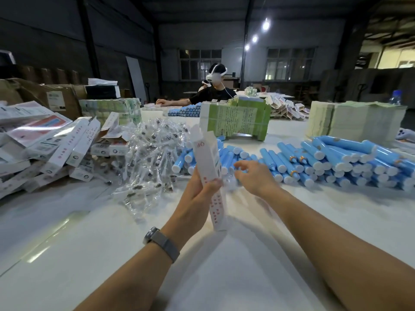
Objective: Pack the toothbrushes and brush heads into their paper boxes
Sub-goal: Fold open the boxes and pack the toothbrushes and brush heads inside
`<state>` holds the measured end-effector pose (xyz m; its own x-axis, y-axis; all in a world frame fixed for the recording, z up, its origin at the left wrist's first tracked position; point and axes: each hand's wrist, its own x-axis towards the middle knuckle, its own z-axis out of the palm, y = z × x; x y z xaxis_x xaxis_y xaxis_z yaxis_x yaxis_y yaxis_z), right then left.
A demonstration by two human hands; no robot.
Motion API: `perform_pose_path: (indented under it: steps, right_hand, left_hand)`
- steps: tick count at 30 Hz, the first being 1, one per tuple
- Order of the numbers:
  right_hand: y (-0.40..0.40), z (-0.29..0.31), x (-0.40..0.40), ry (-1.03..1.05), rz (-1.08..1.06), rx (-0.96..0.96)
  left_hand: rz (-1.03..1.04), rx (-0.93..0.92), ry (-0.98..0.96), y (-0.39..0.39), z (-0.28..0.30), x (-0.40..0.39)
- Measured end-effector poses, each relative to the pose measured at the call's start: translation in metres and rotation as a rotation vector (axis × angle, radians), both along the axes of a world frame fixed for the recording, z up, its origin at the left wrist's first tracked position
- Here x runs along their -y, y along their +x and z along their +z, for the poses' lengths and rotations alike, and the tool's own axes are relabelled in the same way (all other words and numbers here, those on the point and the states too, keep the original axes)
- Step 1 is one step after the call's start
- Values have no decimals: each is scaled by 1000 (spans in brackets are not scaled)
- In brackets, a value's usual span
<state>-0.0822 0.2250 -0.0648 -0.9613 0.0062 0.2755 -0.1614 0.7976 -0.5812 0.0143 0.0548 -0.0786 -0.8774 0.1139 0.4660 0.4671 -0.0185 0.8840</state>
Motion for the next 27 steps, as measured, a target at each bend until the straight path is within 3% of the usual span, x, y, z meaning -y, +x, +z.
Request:
perform_pose_path:
  steps: [1,3,10,22,25,27]
  right_hand:
    - [-5,-2,-1,156,-13,17]
    - [-11,-5,-2,265,-46,59]
    - [-22,-9,-9,192,-76,53]
    - [-14,17,-2,586,-74,206]
    - [-14,25,-6,594,-40,277]
    - [-12,22,-9,576,-92,210]
  left_hand:
    - [-5,6,19,0,1,1]
    - [-26,-12,16,1,3,4]
    - [6,-67,-54,6,9,6]
    - [-6,-71,-7,7,14,11]
    - [-5,-86,-8,6,14,11]
    - [6,-86,-23,6,13,11]
